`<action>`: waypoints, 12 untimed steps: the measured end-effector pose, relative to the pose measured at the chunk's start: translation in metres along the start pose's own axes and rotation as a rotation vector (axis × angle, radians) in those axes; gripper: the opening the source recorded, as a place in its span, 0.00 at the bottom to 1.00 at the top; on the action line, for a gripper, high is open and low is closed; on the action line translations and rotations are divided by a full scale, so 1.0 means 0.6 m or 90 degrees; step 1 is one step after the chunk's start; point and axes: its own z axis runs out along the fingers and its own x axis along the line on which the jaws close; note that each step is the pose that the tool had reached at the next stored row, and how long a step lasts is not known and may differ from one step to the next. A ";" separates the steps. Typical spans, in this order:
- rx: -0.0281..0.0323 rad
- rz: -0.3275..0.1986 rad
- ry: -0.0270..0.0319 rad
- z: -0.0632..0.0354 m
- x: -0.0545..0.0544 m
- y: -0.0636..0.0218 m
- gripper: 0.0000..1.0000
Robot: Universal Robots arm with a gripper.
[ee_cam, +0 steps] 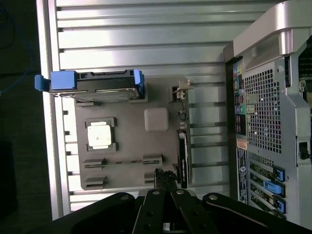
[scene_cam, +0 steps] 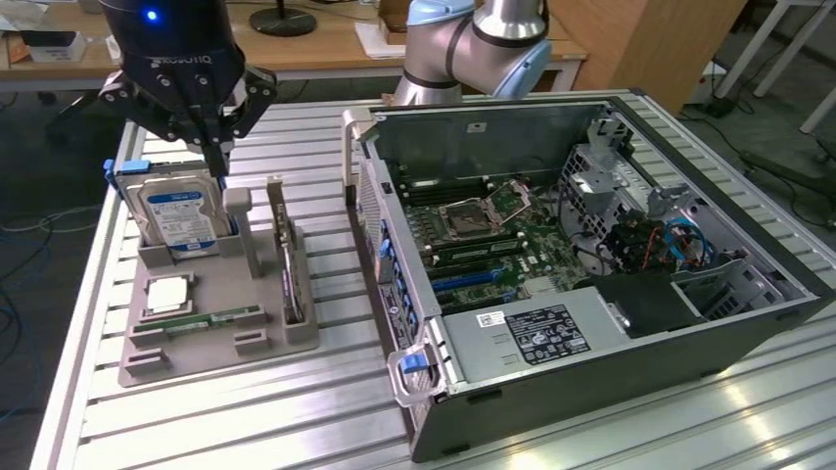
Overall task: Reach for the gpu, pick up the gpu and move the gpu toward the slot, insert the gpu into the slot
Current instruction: 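Reach for the gpu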
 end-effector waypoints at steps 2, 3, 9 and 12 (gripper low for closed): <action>0.0001 0.000 0.0001 0.000 0.000 0.000 0.10; 0.0000 0.000 0.0001 0.000 -0.001 0.000 0.10; 0.0002 0.000 0.0027 0.004 -0.026 0.002 0.10; 0.0004 0.000 0.0039 0.006 -0.040 0.003 0.10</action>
